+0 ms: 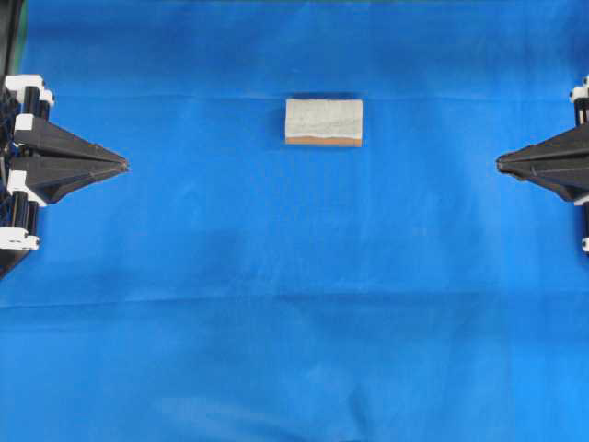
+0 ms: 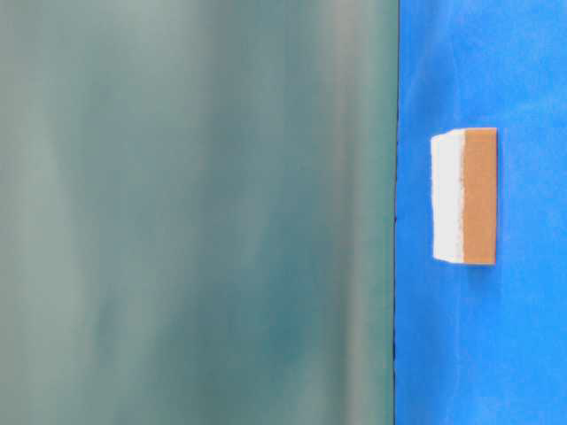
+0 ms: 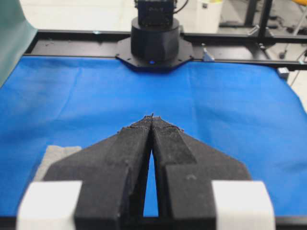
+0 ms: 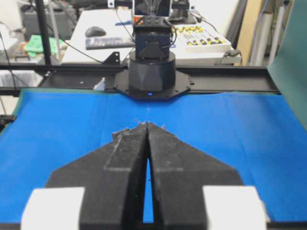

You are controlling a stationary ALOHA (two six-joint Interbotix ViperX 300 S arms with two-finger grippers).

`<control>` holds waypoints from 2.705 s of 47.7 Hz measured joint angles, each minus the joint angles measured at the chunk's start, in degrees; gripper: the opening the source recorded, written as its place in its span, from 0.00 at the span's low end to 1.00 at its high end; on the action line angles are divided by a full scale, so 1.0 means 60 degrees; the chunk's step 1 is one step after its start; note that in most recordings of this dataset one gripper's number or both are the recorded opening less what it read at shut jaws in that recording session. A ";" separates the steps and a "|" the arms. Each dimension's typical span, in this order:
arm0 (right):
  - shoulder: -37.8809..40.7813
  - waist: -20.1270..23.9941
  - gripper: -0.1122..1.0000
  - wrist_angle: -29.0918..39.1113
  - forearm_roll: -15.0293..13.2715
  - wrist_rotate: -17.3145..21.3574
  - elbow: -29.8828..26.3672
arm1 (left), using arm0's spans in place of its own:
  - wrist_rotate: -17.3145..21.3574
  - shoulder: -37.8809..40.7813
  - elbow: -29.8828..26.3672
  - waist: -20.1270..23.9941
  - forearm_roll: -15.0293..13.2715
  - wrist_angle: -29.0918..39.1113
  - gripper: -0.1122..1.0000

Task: Hand over the sponge with the left arm and wipe it with the right arm.
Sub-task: 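Move the left gripper to the grey-and-tan sponge and grasp it, then lift the sponge with the left gripper and extend it toward the right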

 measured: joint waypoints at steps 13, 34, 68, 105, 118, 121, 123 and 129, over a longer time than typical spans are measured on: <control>0.0088 0.0000 0.10 0.0132 -0.0029 -0.0132 -0.0161 | 0.0249 0.0527 -0.0103 0.0308 -0.0190 -0.0425 0.10; 0.0366 -0.0088 0.11 0.0264 -0.0044 -0.0088 -0.0234 | 0.0981 0.4409 -0.1274 0.1787 -0.0190 -0.1377 0.26; 0.0571 -0.0396 0.10 0.0454 -0.0044 -0.0073 -0.0249 | 0.1729 1.0166 -0.4688 0.2842 -0.0190 -0.0601 0.94; 0.0864 -0.1011 0.11 0.0557 -0.0059 -0.0073 -0.0249 | 0.1992 1.2568 -0.5918 0.2988 -0.0190 -0.0132 0.95; 0.0879 -0.1055 0.11 0.0571 -0.0059 -0.0088 -0.0249 | 0.1978 1.2261 -0.5947 0.2974 -0.0190 0.0791 0.51; 0.0879 -0.1084 0.11 0.0586 -0.0044 -0.0088 -0.0249 | 0.1904 1.2012 -0.5947 0.2959 -0.0190 0.1172 0.49; 0.0879 -0.1084 0.11 0.0615 -0.0044 -0.0088 -0.0234 | 0.1846 1.1865 -0.5947 0.2959 -0.0190 0.1377 0.49; 0.0879 -0.1113 0.11 0.0630 -0.0059 -0.0088 -0.0234 | 0.1538 1.1279 -0.5977 0.2915 -0.0190 0.1963 0.49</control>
